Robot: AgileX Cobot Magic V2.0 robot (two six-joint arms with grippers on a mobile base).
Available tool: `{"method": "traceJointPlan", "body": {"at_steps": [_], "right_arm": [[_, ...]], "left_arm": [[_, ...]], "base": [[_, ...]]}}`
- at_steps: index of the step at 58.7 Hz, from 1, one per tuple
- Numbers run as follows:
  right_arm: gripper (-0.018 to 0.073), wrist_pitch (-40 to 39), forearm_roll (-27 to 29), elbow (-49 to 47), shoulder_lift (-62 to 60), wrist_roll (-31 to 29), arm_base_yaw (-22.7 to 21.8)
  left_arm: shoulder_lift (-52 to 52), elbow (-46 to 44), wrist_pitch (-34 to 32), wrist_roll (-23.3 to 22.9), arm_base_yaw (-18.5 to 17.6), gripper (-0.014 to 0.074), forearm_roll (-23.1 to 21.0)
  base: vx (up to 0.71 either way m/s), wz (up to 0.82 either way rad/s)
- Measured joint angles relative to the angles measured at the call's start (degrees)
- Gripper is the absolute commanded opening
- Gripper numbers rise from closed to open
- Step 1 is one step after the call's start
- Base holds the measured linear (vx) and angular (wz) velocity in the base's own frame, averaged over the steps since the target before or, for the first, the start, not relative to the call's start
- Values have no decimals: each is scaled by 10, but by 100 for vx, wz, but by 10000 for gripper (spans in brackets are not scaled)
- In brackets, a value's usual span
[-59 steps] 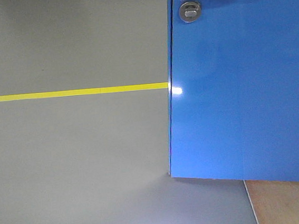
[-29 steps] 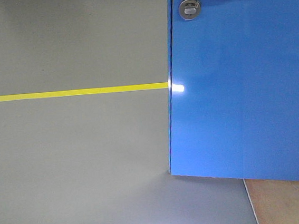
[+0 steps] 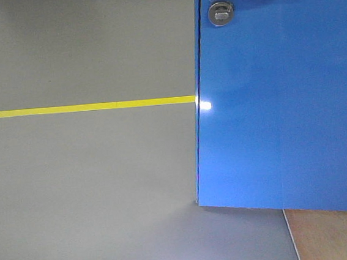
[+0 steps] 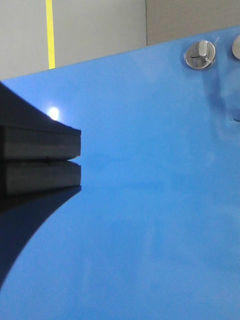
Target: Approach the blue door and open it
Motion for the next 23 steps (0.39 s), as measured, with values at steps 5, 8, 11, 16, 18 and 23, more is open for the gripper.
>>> {"method": "traceJointPlan", "body": {"at_steps": [5, 8, 11, 16, 18, 23], "right_arm": [[8, 1, 0, 0, 0, 0, 0], [8, 1, 0, 0, 0, 0, 0], [8, 1, 0, 0, 0, 0, 0], [8, 1, 0, 0, 0, 0, 0], [8, 1, 0, 0, 0, 0, 0], [8, 1, 0, 0, 0, 0, 0]], "left_arm": [[0, 0, 0, 0, 0, 73, 0], [0, 0, 0, 0, 0, 73, 0], [0, 0, 0, 0, 0, 73, 0], [0, 0, 0, 0, 0, 73, 0], [0, 0, 0, 0, 0, 73, 0], [0, 0, 0, 0, 0, 73, 0]], "base": [[0, 0], [0, 0], [0, 0], [0, 0], [0, 0], [0, 0]]}}
